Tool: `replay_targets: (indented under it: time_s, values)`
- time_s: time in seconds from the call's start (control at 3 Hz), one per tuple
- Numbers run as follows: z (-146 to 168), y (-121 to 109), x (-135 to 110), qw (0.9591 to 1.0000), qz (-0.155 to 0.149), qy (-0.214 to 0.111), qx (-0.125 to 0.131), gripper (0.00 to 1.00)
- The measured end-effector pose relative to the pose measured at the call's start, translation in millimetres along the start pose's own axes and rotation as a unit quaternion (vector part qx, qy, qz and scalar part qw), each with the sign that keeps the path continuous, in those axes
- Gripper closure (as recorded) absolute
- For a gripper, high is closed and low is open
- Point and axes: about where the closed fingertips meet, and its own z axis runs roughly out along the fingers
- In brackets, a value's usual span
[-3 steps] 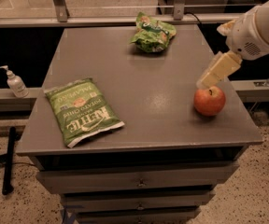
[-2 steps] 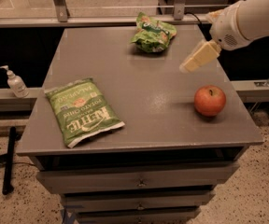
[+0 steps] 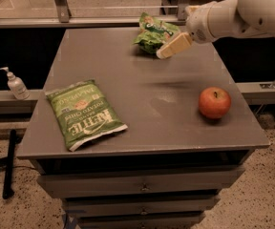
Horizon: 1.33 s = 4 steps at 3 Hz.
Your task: Pick green rice chip bag
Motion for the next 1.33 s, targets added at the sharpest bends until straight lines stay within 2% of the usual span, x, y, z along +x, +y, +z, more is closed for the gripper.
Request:
replay_targets:
  time_s: [0.33,0.67,1.0,1.33]
  values:
    - [38,-16,-1,1.0,0.002,-0.008,0.005,0.0]
    - [73,-22,3,1.0,0.004,0.001,0.0,0.0]
    - [101,-15,13,0.9997,0.008,0.017,-0.016,0.0]
    - [118,-10,20,0.9992,0.016,0.026,-0.027,0.16]
